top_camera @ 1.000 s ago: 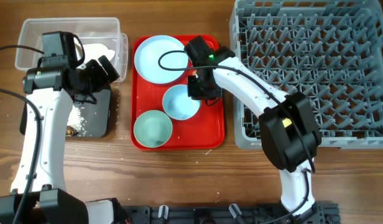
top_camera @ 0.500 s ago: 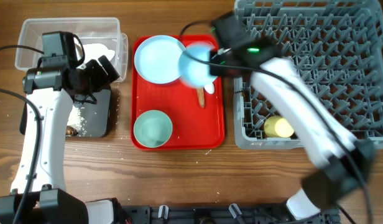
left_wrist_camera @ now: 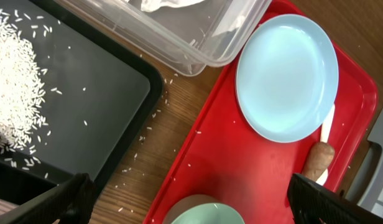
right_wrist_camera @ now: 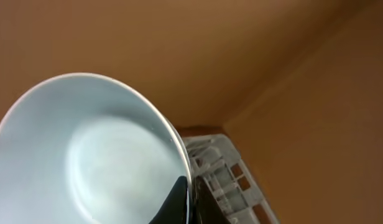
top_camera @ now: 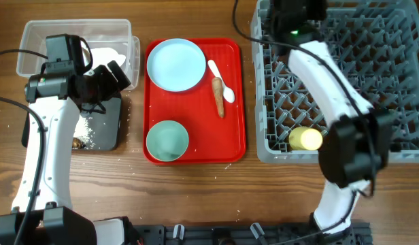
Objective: Sort waste into correct bins and load items into the dishwasher rack
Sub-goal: 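Grasp the blue bowl with the right gripper and place it in the rack, then grasp the teal bowl with the right gripper and place it in the rack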
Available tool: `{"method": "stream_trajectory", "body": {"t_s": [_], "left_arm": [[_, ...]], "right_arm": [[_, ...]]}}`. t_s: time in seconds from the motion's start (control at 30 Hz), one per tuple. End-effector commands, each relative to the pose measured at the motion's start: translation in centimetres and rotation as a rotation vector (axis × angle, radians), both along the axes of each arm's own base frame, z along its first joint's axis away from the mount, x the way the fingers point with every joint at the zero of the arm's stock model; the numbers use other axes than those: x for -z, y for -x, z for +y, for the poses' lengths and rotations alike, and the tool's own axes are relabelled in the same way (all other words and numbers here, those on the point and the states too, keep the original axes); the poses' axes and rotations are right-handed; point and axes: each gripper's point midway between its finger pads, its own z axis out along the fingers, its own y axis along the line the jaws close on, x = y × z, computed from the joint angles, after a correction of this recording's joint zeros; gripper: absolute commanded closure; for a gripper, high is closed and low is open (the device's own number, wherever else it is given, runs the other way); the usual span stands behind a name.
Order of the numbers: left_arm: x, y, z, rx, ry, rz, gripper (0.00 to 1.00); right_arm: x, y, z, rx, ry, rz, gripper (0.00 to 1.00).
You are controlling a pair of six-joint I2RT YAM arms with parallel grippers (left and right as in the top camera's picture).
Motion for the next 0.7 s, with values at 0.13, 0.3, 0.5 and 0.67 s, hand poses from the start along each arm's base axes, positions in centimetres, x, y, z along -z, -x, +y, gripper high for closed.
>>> {"method": "stream_trajectory", "body": {"t_s": [0.13, 0.3, 0.5, 0.67], "left_arm": [[-1.0, -0.1, 0.1, -0.008, 0.003, -0.029, 0.0], [-1.0, -0.1, 0.1, -0.008, 0.003, -0.029, 0.0], [-1.0, -0.1, 0.1, -0.008, 0.003, -0.029, 0.0], [-1.0, -0.1, 0.1, -0.008, 0.003, -0.029, 0.0]], "right_arm": [[7.0, -0.7, 1.6, -0.066, 0.146, 0.257, 0.96], [9.9, 0.1, 4.0, -0.155, 0.077, 0.346, 0.96], [10.8, 1.1, 5.5, -0.182, 0.096, 0.409, 0.7], [10.9, 2.6, 11.8, -0.289, 0.131, 0.418, 0.25]]}}
